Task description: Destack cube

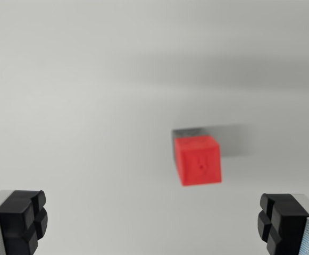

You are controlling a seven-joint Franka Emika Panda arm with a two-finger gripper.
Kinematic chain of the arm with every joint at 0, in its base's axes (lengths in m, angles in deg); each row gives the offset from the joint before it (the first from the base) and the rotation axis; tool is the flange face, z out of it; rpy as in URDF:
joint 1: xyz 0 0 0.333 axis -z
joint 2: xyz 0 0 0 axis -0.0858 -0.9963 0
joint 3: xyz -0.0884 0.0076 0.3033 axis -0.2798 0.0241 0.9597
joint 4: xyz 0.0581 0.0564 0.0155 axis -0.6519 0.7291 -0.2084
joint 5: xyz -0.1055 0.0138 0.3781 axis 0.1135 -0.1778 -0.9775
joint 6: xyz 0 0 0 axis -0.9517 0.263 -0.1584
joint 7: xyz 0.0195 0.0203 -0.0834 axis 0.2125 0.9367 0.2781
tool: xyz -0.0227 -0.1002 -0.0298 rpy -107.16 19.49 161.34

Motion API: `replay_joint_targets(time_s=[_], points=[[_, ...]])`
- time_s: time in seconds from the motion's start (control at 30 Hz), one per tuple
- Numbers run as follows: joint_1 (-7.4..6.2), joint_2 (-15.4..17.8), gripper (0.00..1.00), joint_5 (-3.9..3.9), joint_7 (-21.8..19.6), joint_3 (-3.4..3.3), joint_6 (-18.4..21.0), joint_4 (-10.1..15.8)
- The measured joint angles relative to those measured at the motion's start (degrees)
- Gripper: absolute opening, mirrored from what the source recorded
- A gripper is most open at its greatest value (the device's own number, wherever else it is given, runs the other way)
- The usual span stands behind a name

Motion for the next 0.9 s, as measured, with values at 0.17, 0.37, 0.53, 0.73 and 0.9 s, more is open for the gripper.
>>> replay_joint_targets(time_s=[0.17, 0.37, 0.53, 0.73, 0.9], points=[[0.21, 0.0, 1.00, -0.05, 0.6, -0.09, -0.6, 0.9], [0.55, 0.0, 1.00, -0.23, 1.6, -0.22, -1.6, 2.2], [0.89, 0.0, 1.00, -0.47, 2.7, -0.42, -2.8, 3.7], [1.40, -0.2, 1.00, -0.79, 4.4, -0.73, -4.5, 5.7], [1.89, -0.5, 1.00, -1.11, 5.9, -0.93, -5.9, 7.3]])
